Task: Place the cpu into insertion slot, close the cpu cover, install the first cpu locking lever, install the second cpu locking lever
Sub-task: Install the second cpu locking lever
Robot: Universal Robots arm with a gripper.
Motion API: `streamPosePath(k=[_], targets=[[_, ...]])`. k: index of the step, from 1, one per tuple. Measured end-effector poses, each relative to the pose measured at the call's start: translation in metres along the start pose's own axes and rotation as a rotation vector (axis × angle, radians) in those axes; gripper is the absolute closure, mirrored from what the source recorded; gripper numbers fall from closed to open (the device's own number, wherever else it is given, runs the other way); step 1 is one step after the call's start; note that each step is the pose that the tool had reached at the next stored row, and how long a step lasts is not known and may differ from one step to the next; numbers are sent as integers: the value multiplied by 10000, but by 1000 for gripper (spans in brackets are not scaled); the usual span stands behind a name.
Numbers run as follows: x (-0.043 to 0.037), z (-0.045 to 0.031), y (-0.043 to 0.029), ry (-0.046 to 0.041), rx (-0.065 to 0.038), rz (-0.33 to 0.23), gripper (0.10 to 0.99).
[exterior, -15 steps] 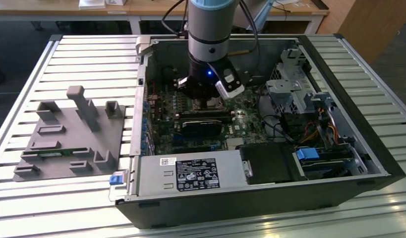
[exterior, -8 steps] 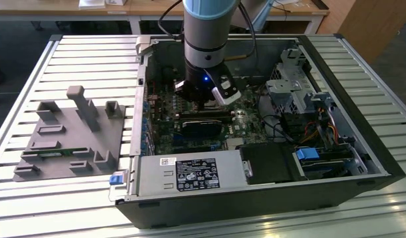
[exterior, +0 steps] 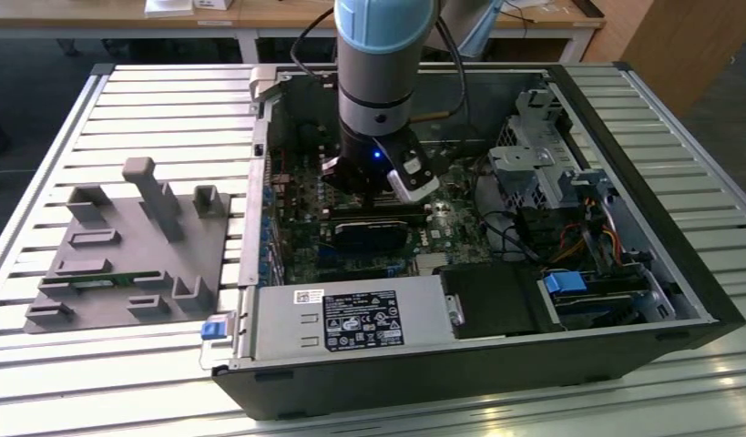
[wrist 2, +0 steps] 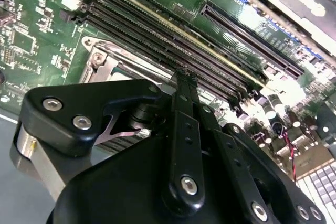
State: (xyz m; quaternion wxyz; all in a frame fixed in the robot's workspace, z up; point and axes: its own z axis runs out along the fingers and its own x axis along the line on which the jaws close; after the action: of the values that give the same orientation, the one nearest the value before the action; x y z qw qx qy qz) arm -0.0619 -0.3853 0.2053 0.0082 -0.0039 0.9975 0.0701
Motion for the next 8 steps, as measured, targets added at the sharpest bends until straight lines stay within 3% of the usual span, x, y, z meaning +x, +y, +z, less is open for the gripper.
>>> streamPosePath(k=[2,8], targets=[[12,9,-5,1,-36,2,969],[65,5,-79,-9,-415,7,969]])
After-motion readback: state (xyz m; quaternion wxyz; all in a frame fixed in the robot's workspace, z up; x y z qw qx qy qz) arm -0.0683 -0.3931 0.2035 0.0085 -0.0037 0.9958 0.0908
